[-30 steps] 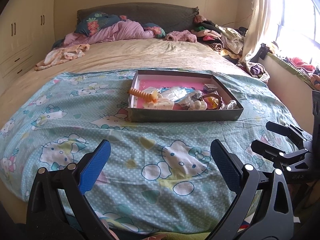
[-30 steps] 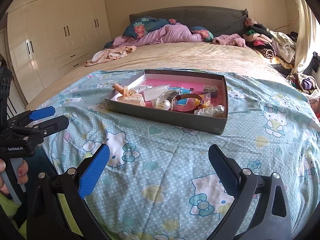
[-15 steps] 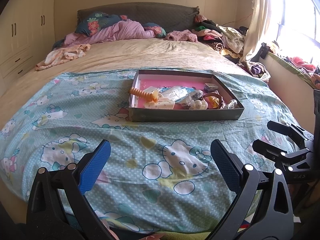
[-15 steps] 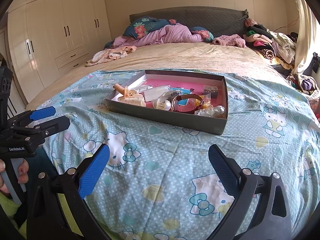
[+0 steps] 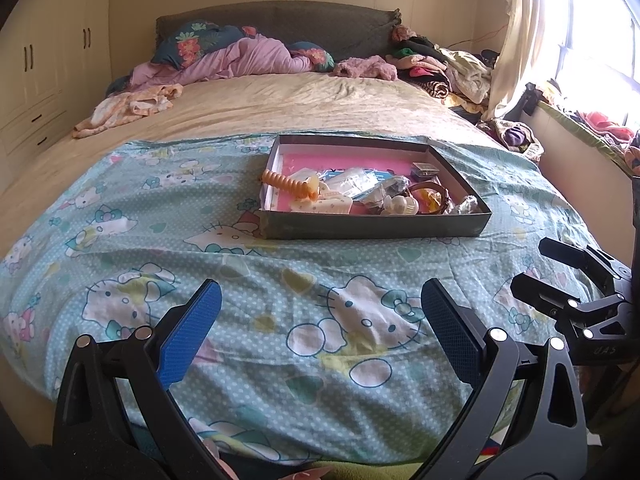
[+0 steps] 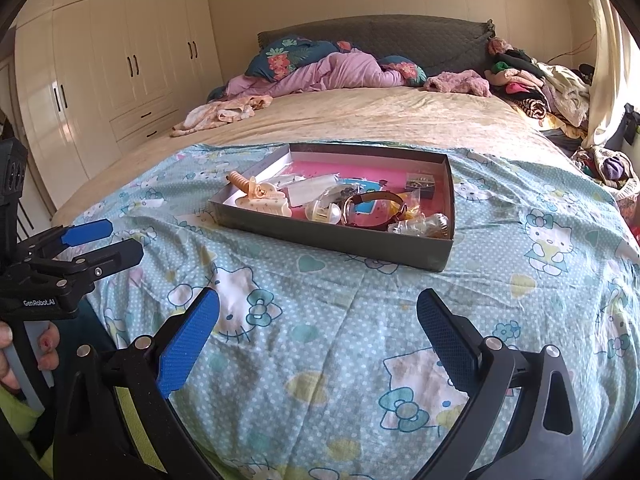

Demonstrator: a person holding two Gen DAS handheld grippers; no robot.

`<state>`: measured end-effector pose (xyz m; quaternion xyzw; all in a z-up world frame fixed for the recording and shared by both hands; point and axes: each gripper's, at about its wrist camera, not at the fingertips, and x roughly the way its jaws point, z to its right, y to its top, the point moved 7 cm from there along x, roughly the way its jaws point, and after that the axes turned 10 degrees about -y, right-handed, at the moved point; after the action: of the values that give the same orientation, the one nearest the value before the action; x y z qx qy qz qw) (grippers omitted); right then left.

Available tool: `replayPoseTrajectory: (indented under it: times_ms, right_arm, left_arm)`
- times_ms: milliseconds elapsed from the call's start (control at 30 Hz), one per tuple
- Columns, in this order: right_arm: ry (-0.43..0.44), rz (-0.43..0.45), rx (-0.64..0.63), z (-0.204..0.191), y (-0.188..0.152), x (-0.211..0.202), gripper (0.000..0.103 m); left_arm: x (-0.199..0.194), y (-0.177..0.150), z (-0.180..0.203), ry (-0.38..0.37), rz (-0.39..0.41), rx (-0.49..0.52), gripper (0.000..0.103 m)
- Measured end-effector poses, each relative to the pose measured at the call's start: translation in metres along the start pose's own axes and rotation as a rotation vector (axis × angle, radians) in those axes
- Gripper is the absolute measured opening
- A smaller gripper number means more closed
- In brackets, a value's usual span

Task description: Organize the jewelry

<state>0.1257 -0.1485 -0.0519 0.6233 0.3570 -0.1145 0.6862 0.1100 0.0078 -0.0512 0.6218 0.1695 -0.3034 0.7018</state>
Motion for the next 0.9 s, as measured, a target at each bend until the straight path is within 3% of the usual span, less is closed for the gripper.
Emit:
replayPoseTrajectory:
  times_ms: [900]
  right_arm:
    - [-0.005, -0.021, -0.001, 0.0, -0.004, 0.007, 0.098]
  left_arm:
    - [0.006, -0.009, -0.009, 0.001, -0.054, -0.039, 0.093]
